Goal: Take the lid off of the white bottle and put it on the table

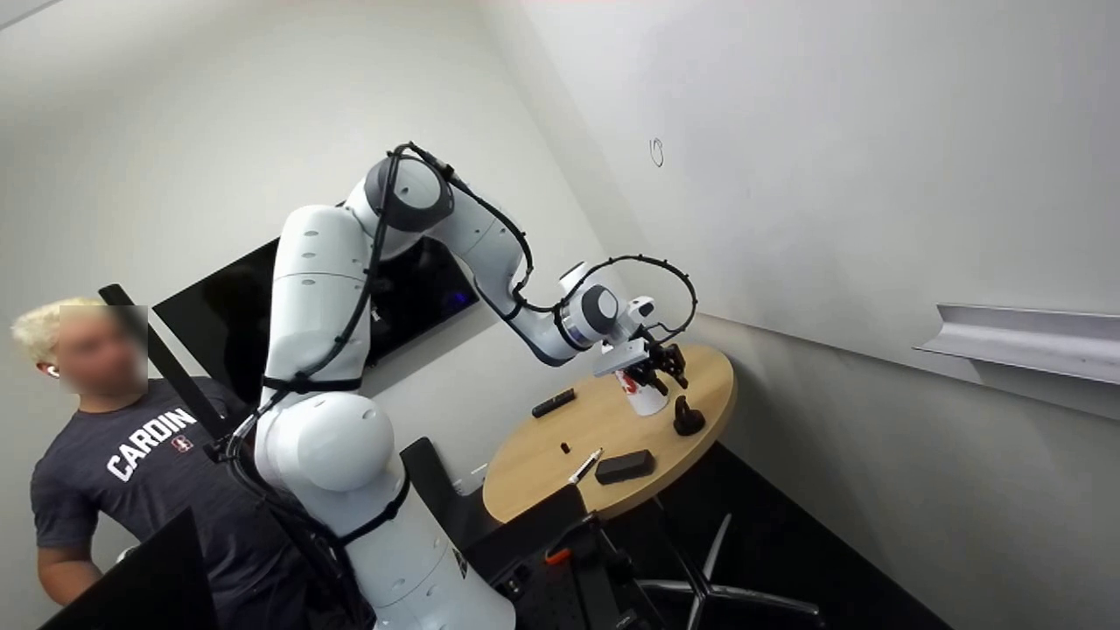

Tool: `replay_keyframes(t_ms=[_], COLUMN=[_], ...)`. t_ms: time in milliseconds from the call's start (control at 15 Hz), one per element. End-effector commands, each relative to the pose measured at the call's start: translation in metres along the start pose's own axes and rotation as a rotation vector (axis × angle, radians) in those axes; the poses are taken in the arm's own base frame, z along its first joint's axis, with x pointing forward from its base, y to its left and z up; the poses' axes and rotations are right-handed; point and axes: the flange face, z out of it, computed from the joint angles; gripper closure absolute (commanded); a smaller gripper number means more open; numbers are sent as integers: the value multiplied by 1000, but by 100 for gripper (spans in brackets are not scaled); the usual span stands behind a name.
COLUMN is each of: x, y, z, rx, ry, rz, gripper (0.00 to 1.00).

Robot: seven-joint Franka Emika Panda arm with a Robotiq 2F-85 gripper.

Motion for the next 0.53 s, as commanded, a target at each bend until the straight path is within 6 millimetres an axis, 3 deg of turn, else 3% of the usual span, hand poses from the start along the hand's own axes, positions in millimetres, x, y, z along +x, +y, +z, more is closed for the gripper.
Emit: replay_keyframes(t_ms=[0, 133, 467], x=[-16, -20, -32], y=[-1, -2, -13], z=[-68, -100, -159], rx=[-70, -98, -64], ry=[53, 78, 147], rz=[-23, -66, -159], gripper=[13, 1, 0])
